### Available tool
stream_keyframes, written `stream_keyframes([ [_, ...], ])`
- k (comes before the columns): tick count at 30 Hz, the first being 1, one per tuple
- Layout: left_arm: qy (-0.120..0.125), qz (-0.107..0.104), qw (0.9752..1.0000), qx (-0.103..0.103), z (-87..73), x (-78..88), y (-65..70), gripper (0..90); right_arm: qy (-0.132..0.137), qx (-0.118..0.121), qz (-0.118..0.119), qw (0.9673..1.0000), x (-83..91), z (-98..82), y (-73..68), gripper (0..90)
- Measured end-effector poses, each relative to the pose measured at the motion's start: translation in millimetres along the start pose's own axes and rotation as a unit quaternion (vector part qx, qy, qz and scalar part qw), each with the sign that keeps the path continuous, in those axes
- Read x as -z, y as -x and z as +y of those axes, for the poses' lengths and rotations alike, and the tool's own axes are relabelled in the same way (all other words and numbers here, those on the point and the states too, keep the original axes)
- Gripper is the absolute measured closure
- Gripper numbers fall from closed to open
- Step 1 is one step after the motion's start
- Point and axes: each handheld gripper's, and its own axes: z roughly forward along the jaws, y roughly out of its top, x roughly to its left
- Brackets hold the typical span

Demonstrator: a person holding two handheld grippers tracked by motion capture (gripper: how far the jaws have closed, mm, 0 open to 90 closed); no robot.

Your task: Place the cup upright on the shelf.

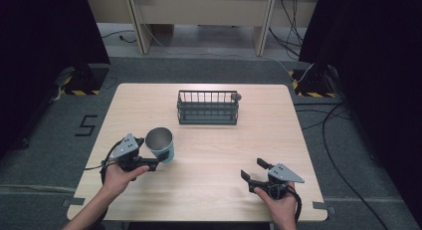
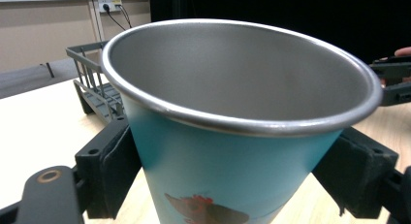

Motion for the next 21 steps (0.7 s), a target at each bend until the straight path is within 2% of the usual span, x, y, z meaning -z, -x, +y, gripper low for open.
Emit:
stream_keyframes([
  [21, 0.007, -0.001, 1.0, -0.005, 17.5, -20.3, -3.4, 16.0, 0.0, -0.004, 0.0, 1.0, 0.0, 0.0, 0.0, 20.7],
])
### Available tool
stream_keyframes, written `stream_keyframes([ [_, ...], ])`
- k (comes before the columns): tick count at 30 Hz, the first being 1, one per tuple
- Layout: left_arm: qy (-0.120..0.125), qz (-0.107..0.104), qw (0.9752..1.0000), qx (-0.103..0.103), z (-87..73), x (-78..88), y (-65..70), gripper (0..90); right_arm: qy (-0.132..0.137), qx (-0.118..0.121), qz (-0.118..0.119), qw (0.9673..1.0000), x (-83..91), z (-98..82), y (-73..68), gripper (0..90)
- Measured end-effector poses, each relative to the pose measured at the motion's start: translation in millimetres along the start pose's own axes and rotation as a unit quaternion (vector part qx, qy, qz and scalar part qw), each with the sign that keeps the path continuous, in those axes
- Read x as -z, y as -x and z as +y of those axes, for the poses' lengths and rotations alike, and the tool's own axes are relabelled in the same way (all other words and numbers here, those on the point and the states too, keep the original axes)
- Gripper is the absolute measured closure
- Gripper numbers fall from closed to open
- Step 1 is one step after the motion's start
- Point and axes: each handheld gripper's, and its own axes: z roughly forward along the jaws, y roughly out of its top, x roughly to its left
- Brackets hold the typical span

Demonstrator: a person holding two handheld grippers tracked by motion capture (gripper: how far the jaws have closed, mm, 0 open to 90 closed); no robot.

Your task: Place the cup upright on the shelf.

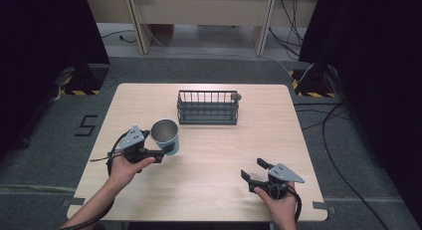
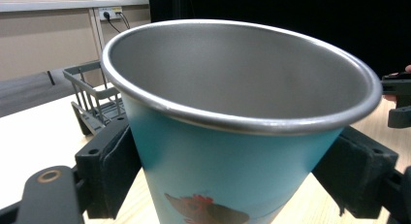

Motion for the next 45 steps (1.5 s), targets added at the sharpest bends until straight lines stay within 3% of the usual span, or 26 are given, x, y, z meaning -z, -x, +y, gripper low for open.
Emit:
stream_keyframes([
  [45, 0.009, 0.001, 1.0, -0.001, 27.5, -38.2, -10.5, 16.0, 0.001, -0.002, 0.001, 1.0, 0.1, -0.1, 0.5, 20.8],
])
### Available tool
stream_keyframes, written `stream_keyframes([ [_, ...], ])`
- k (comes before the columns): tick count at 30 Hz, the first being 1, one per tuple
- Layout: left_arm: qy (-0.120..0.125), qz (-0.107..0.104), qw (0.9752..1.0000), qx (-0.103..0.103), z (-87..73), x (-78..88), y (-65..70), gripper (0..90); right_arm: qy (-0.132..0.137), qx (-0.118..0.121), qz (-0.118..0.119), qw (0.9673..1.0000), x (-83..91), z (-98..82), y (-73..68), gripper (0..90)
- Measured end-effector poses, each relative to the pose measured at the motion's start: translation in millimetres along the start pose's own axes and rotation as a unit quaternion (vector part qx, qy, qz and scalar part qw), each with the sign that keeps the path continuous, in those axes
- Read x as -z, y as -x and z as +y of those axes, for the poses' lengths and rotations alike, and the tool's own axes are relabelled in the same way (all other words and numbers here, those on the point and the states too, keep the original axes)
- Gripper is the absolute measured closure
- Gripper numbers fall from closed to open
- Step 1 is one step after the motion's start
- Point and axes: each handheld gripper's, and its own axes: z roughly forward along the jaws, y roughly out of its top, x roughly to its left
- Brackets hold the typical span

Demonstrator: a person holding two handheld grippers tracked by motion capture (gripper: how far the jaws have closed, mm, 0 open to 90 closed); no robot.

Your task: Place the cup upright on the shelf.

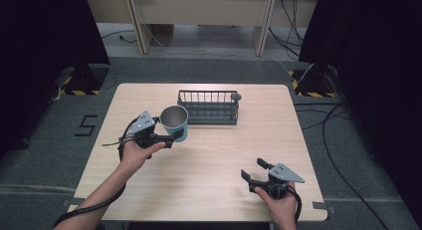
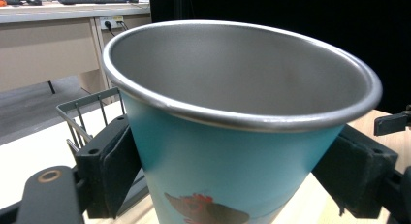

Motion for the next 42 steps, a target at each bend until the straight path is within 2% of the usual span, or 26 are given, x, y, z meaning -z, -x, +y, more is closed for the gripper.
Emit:
stream_keyframes([
  [42, 0.007, 0.003, 1.0, -0.001, 28.0, -42.6, -9.0, 16.0, 0.001, -0.004, 0.001, 1.0, -0.3, 0.1, 0.7, 20.9],
])
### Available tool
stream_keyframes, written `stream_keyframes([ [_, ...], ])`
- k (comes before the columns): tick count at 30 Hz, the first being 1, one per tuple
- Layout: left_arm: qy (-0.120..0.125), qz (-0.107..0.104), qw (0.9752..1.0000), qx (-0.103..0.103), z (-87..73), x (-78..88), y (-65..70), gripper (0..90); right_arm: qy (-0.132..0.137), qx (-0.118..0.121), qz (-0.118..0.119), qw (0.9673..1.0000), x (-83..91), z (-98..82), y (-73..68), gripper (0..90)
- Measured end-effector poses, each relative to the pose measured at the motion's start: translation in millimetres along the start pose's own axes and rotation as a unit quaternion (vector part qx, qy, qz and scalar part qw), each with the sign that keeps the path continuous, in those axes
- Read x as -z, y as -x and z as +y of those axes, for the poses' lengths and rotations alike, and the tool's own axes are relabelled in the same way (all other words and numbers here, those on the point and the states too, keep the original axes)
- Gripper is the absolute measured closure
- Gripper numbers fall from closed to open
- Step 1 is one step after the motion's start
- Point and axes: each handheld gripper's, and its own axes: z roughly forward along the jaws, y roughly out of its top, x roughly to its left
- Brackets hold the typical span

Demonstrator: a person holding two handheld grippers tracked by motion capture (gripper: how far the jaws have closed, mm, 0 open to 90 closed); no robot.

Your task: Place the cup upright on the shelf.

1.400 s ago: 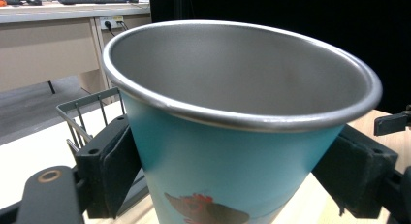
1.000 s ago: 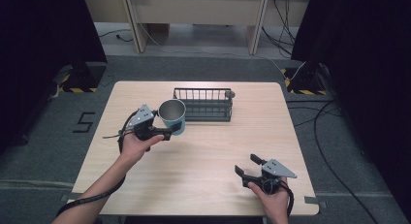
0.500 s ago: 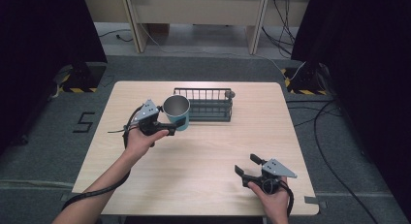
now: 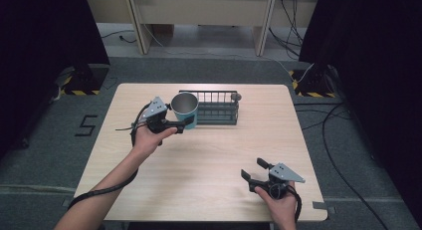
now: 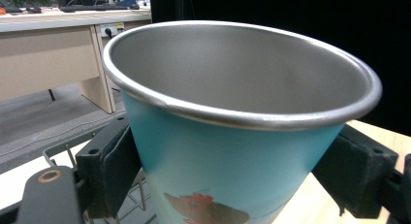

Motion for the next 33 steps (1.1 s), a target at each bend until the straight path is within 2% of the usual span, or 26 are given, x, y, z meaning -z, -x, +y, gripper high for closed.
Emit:
stream_keyframes([
  [18, 0.005, 0.007, 1.0, -0.004, 18.3, -18.1, -7.8, 16.0, 0.001, 0.003, 0.0, 1.0, 0.0, 0.0, 0.2, 20.9],
  [33, 0.001, 0.01, 0.9999, 0.0, 19.2, -38.1, -10.3, 16.0, 0.0, 0.004, 0.001, 1.0, -0.3, 0.1, -0.1, 20.9],
])
